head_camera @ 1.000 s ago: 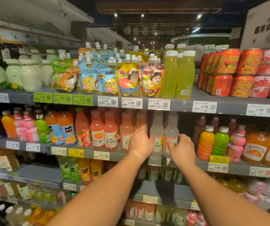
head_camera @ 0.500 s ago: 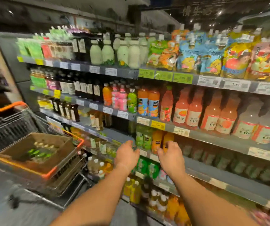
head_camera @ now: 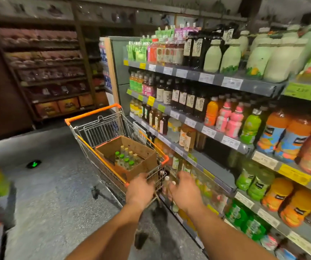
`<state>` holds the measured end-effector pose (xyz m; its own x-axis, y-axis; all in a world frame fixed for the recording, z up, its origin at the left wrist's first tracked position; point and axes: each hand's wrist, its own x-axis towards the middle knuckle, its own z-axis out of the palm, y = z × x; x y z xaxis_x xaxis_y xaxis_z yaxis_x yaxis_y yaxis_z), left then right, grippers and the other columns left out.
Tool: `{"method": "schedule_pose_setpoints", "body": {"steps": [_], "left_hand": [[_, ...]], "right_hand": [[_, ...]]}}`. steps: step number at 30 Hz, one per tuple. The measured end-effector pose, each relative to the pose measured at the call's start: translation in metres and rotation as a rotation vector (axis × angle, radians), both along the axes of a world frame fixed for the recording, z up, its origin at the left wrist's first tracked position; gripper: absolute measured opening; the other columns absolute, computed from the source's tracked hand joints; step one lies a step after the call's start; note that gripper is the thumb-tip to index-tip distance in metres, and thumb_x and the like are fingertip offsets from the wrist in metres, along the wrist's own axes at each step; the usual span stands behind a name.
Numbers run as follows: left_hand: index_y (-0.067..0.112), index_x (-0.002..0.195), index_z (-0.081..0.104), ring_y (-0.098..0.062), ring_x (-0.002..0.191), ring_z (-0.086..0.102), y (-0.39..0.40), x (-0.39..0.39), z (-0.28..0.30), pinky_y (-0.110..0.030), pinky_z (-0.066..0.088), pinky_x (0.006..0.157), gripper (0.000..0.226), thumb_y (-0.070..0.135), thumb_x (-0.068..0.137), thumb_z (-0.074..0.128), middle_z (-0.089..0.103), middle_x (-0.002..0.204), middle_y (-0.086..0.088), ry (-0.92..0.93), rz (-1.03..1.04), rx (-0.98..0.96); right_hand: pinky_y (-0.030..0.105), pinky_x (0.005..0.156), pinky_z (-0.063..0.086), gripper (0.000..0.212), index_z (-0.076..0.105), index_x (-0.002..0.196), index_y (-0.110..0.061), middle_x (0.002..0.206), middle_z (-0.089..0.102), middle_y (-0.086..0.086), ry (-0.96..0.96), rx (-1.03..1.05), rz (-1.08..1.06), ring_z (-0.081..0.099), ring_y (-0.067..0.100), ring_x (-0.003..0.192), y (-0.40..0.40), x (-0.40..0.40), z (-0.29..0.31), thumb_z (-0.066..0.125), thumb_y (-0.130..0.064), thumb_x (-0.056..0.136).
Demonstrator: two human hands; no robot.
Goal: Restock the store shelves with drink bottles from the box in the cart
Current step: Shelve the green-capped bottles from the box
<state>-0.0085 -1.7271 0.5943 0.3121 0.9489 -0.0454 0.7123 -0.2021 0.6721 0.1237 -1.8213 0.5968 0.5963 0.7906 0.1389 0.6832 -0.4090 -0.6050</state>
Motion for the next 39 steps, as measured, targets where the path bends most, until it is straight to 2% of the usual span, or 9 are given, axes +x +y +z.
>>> {"method": "schedule_pose_setpoints", "body": {"steps": [10, 14, 17, 19, 22, 26, 30, 35, 39], "left_hand": [[0.024, 0.122, 0.059, -0.021, 0.095, 0.065, 0.107, 0.013, -0.007, -0.032, 0.053, 0.081, 0.036, 0.037, 0.089, 0.054, 0.070, 0.105, -0.001, 0.002, 0.213, -0.032], [0.026, 0.109, 0.063, -0.022, 0.092, 0.065, 0.148, 0.005, -0.017, -0.029, 0.050, 0.075, 0.023, 0.032, 0.091, 0.050, 0.071, 0.103, -0.003, 0.031, 0.285, -0.033], [0.029, 0.111, 0.063, -0.022, 0.099, 0.065, 0.182, -0.003, -0.028, -0.028, 0.046, 0.077, 0.026, 0.041, 0.089, 0.055, 0.069, 0.107, 0.001, 0.050, 0.326, -0.046], [0.028, 0.110, 0.064, -0.021, 0.098, 0.064, 0.208, -0.007, -0.038, -0.027, 0.046, 0.077, 0.026, 0.039, 0.089, 0.055, 0.069, 0.108, 0.001, 0.059, 0.334, -0.063], [0.026, 0.106, 0.063, -0.021, 0.096, 0.064, 0.251, -0.015, -0.051, -0.026, 0.047, 0.074, 0.022, 0.035, 0.088, 0.054, 0.070, 0.107, 0.000, 0.067, 0.289, -0.079], [0.023, 0.115, 0.059, -0.024, 0.098, 0.063, 0.319, -0.023, -0.057, -0.031, 0.052, 0.079, 0.034, 0.035, 0.084, 0.059, 0.067, 0.108, 0.000, 0.155, 0.183, -0.061], [0.026, 0.122, 0.057, -0.024, 0.104, 0.062, 0.381, -0.021, -0.068, -0.033, 0.051, 0.084, 0.041, 0.038, 0.083, 0.064, 0.066, 0.114, 0.001, 0.185, 0.115, -0.072], [0.028, 0.117, 0.057, -0.023, 0.100, 0.063, 0.432, 0.000, -0.090, -0.029, 0.044, 0.072, 0.041, 0.040, 0.079, 0.067, 0.067, 0.107, 0.003, 0.258, 0.004, -0.086], [0.029, 0.118, 0.058, -0.023, 0.105, 0.062, 0.474, 0.026, -0.117, -0.031, 0.049, 0.082, 0.045, 0.041, 0.076, 0.067, 0.068, 0.112, 0.002, 0.237, -0.048, -0.165]], "right_hand": [[0.033, 0.086, 0.043, 0.042, 0.054, 0.120, -0.018, 0.116, 0.056, 0.003, 0.004, -0.055, 0.224, 0.055, 0.024, 0.106, 0.147, 0.041, -0.011, 0.054, -0.045, 0.087], [0.038, 0.080, 0.052, 0.022, 0.061, 0.100, -0.017, 0.096, 0.061, 0.001, 0.039, -0.085, 0.320, 0.062, 0.026, 0.094, 0.198, 0.042, -0.021, 0.055, -0.034, 0.087], [0.043, 0.095, 0.047, 0.032, 0.056, 0.114, -0.021, 0.116, 0.057, 0.001, 0.050, -0.125, 0.375, 0.056, 0.023, 0.109, 0.233, 0.033, -0.039, 0.054, -0.040, 0.089], [0.040, 0.096, 0.045, 0.045, 0.048, 0.127, -0.023, 0.125, 0.051, 0.001, 0.089, -0.158, 0.343, 0.053, 0.022, 0.114, 0.258, 0.029, -0.050, 0.053, -0.045, 0.088], [0.041, 0.095, 0.047, 0.052, 0.043, 0.133, -0.020, 0.123, 0.052, 0.004, 0.102, -0.184, 0.327, 0.055, 0.022, 0.110, 0.294, 0.022, -0.062, 0.051, -0.048, 0.090], [0.041, 0.087, 0.051, 0.045, 0.048, 0.122, -0.023, 0.110, 0.055, -0.002, 0.172, -0.226, 0.256, 0.056, 0.017, 0.099, 0.344, 0.017, -0.070, 0.053, -0.051, 0.088], [0.040, 0.092, 0.048, 0.051, 0.046, 0.129, -0.020, 0.123, 0.054, 0.003, 0.192, -0.254, 0.152, 0.055, 0.023, 0.109, 0.388, 0.009, -0.081, 0.056, -0.047, 0.087], [0.039, 0.096, 0.044, 0.064, 0.033, 0.143, -0.012, 0.135, 0.046, 0.009, 0.214, -0.330, 0.112, 0.051, 0.028, 0.118, 0.436, 0.012, -0.105, 0.054, -0.040, 0.089], [0.034, 0.091, 0.043, 0.059, 0.037, 0.136, -0.010, 0.129, 0.048, 0.010, 0.274, -0.368, 0.065, 0.050, 0.029, 0.116, 0.476, 0.019, -0.137, 0.058, -0.036, 0.087]]}}
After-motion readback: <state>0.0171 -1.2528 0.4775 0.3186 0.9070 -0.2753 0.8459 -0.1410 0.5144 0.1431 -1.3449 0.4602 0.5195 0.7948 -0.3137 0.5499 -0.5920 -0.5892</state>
